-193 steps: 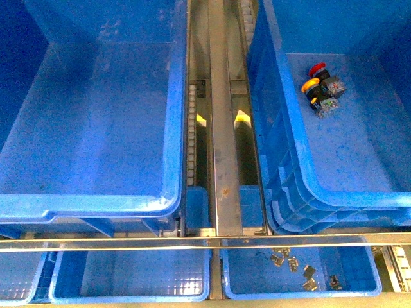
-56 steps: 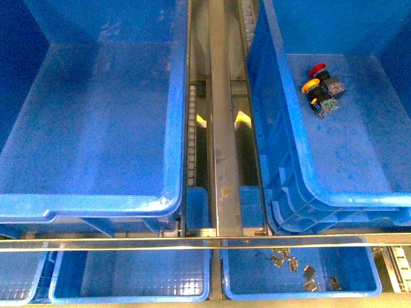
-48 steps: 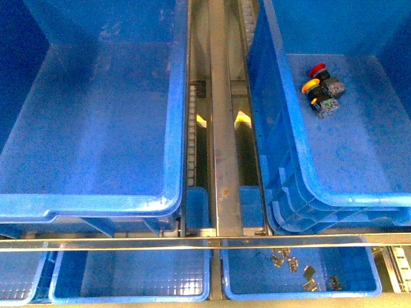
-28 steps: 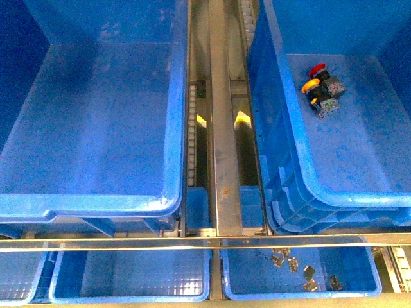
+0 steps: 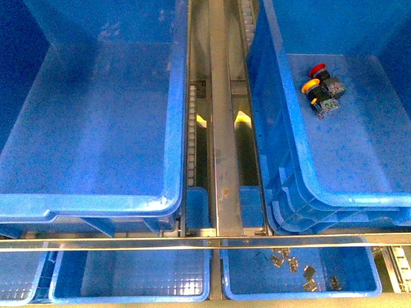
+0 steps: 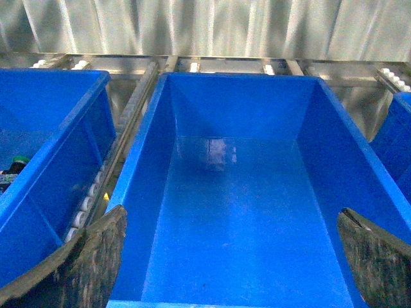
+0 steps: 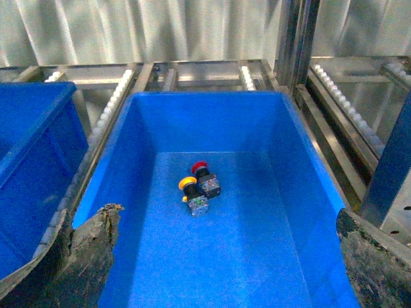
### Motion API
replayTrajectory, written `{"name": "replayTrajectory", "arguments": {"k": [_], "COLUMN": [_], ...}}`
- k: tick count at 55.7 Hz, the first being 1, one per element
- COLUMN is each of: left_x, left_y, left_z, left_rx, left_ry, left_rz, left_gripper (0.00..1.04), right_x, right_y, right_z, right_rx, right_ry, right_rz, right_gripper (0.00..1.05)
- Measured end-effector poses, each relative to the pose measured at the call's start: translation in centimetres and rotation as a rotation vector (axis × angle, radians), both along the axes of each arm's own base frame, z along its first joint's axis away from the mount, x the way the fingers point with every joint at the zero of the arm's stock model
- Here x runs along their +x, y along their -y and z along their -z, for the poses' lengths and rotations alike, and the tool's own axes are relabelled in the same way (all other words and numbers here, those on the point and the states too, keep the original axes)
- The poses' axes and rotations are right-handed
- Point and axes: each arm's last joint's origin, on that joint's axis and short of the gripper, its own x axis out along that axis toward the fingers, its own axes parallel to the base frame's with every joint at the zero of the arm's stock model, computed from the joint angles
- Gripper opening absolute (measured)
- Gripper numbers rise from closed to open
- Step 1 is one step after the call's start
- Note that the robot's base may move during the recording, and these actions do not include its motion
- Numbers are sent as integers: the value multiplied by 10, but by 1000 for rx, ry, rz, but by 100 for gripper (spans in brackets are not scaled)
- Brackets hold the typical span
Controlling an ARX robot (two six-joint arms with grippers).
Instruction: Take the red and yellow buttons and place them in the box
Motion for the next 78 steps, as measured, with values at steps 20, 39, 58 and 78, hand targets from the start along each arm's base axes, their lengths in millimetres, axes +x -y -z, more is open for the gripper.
{"name": "replayTrajectory", "arguments": {"k": [20, 39, 58, 78], "left_x": [0, 0, 0, 0], "left_y": [0, 0, 0, 0], "left_z": [0, 0, 0, 0], "left_rx": [0, 0, 0, 0], "left_ry": [0, 0, 0, 0], "left_rz": [0, 0, 0, 0], "left_gripper": [97, 97, 97, 97], "right_x": [0, 0, 0, 0], "right_y": [0, 0, 0, 0], "right_z": [0, 0, 0, 0], "right_rx": [0, 0, 0, 0], "right_ry": [0, 0, 0, 0], "right_rz": [0, 0, 0, 0], "right_gripper": [99, 99, 99, 99]}}
